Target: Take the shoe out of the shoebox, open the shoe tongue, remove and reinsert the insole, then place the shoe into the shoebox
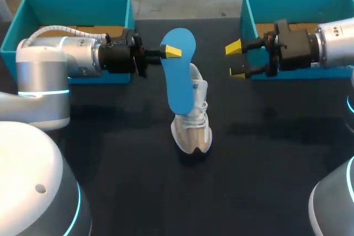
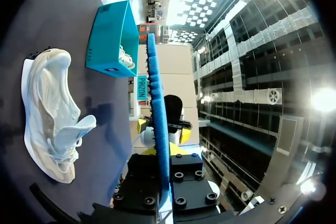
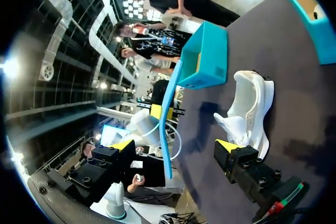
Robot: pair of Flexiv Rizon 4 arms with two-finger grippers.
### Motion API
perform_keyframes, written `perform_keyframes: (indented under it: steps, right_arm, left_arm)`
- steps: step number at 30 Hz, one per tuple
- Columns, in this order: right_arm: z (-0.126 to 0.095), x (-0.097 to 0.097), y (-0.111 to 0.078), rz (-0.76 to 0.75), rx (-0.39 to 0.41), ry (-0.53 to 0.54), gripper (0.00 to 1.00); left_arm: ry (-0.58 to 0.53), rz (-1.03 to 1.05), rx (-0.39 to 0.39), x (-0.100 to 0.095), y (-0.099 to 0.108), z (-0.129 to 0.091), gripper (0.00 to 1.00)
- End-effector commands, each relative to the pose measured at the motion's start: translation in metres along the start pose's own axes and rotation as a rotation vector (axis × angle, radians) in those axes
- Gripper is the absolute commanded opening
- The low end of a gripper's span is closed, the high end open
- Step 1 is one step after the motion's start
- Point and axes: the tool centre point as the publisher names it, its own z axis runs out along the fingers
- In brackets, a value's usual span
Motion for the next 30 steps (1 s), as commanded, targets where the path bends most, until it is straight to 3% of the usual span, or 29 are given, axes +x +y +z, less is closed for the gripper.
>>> perform_keyframes:
  steps: [1, 19, 30]
  right_arm:
    - [0.003, -0.005, -0.002, 0.000, -0.006, 0.009, 1.00]
    - [0.003, -0.005, -0.002, 0.000, -0.006, 0.009, 1.00]
    - [0.003, -0.005, -0.002, 0.000, -0.006, 0.009, 1.00]
  left_arm:
    - [-0.002, 0.000, -0.001, 0.000, 0.000, 0.000, 0.00]
    - [-0.002, 0.000, -0.001, 0.000, 0.000, 0.000, 0.00]
    - [0.035, 0.306, -0.019, 0.009, -0.011, -0.001, 0.00]
